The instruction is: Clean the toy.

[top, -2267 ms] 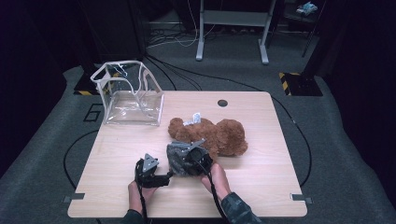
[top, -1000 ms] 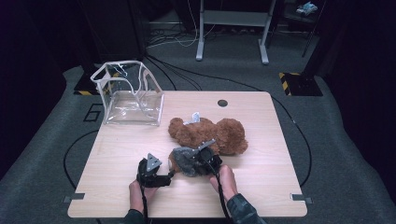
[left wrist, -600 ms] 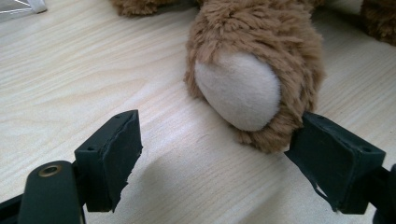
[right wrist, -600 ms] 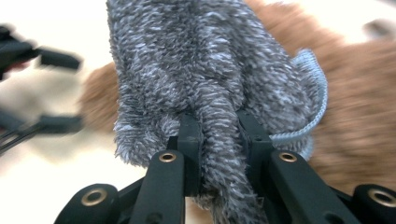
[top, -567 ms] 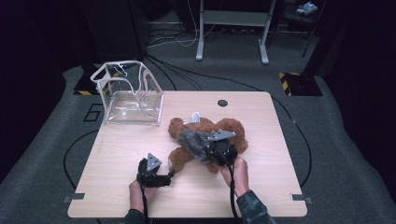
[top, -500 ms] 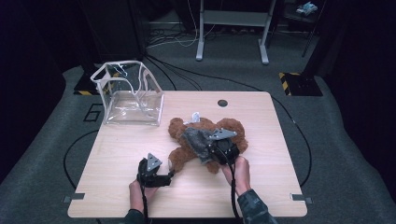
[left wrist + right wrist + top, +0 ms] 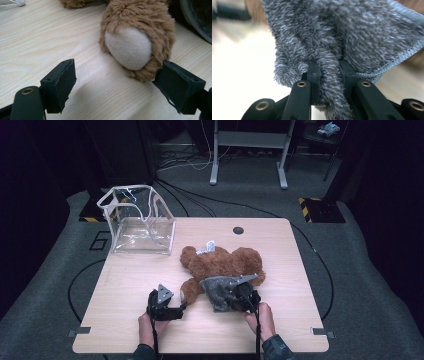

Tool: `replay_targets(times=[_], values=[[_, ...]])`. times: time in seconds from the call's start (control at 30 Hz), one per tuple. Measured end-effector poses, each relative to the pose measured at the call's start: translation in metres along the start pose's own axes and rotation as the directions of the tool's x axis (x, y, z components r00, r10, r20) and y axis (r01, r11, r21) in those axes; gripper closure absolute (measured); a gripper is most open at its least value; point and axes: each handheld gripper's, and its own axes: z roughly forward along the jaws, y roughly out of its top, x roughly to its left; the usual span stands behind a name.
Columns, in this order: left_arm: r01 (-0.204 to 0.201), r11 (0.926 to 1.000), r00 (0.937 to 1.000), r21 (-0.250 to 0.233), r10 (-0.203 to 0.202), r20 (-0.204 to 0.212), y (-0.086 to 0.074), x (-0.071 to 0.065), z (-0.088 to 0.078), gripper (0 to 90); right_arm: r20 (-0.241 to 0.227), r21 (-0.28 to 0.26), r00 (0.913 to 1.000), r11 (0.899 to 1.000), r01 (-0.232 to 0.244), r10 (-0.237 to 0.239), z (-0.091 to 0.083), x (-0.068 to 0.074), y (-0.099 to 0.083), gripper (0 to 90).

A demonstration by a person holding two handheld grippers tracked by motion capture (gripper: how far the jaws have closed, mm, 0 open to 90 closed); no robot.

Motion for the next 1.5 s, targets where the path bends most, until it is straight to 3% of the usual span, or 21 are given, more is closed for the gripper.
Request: replay_targets(times=[0.07, 0.13, 0.2, 0.27, 0.37, 0.43, 0.57, 0.87, 0.93, 1.0, 1.13, 1.3, 1.4, 1.5], values=[[0.0, 1.0, 1.0, 0.0, 0.0, -0.002, 0.0, 0.0, 0.0, 17.2, -0.004, 0.032, 0.9999, 0.999, 0.011, -0.011, 0.003, 0.0, -0.006, 74.7], [0.001, 1.0, 1.0, 0.0, -0.001, -0.002, 0.0, 0.0, 0.0, 17.2, -0.012, 0.012, 0.9999, 1.0, -0.002, 0.002, -0.003, -0.004, -0.009, 74.7], [0.002, 1.0, 1.0, -0.004, -0.002, -0.004, 0.0, 0.0, 0.001, 17.3, -0.009, -0.047, 0.9996, 0.999, -0.026, 0.025, -0.015, -0.01, -0.008, 74.7], [-0.003, 1.0, 1.0, 0.0, 0.003, -0.004, 0.0, 0.0, 0.001, 17.3, 0.031, -0.136, 0.9977, 0.989, -0.056, 0.06, -0.03, -0.016, -0.004, 74.7], [-0.006, 0.9999, 1.0, 0.009, 0.006, -0.001, 0.0, -0.001, 0.0, 17.4, 0.108, -0.224, 0.9912, 0.973, -0.052, 0.077, -0.045, -0.025, 0.004, 74.8], [-0.005, 1.0, 1.0, 0.008, 0.005, -0.002, 0.0, 0.0, 0.0, 17.4, 0.148, -0.251, 0.986, 0.967, -0.038, 0.077, -0.051, -0.03, 0.011, 74.8], [0.001, 1.0, 1.0, -0.001, -0.001, -0.006, 0.0, -0.001, 0.001, 17.5, 0.214, -0.2, 0.9737, 0.979, -0.033, 0.077, -0.039, -0.033, 0.016, 74.9], [-0.01, 0.9999, 0.9999, 0.005, 0.01, -0.008, 0.0, -0.001, 0.001, 17.5, 0.244, -0.088, 0.9606, 0.989, -0.115, 0.133, -0.015, -0.057, -0.014, 75.0], [-0.008, 1.0, 1.0, 0.006, 0.008, -0.006, 0.0, -0.001, 0.001, 17.5, 0.26, -0.064, 0.9542, 0.989, -0.136, 0.149, -0.017, -0.064, -0.021, 75.0], [-0.009, 0.9999, 1.0, 0.01, 0.009, -0.003, 0.0, -0.001, 0.001, 17.5, 0.269, -0.077, 0.948, 0.985, -0.156, 0.171, -0.025, -0.072, -0.026, 75.0], [-0.012, 0.9998, 0.9999, 0.014, 0.012, -0.004, 0.001, -0.002, 0.002, 17.5, 0.295, -0.17, 0.9263, 0.967, -0.191, 0.235, -0.053, -0.086, -0.024, 75.2], [-0.011, 0.9998, 0.9999, 0.014, 0.011, -0.005, 0.001, -0.002, 0.002, 17.6, 0.333, -0.27, 0.8998, 0.943, -0.196, 0.282, -0.076, -0.108, 0.001, 75.3], [-0.013, 0.9998, 0.9999, 0.015, 0.014, -0.004, 0.001, -0.002, 0.002, 17.7, 0.352, -0.292, 0.8858, 0.935, -0.203, 0.303, -0.074, -0.118, 0.02, 75.2], [-0.014, 0.9998, 0.9999, 0.016, 0.014, -0.003, 0.001, -0.002, 0.002, 17.7, 0.364, -0.252, 0.8806, 0.942, -0.22, 0.303, -0.058, -0.124, 0.029, 75.2]])
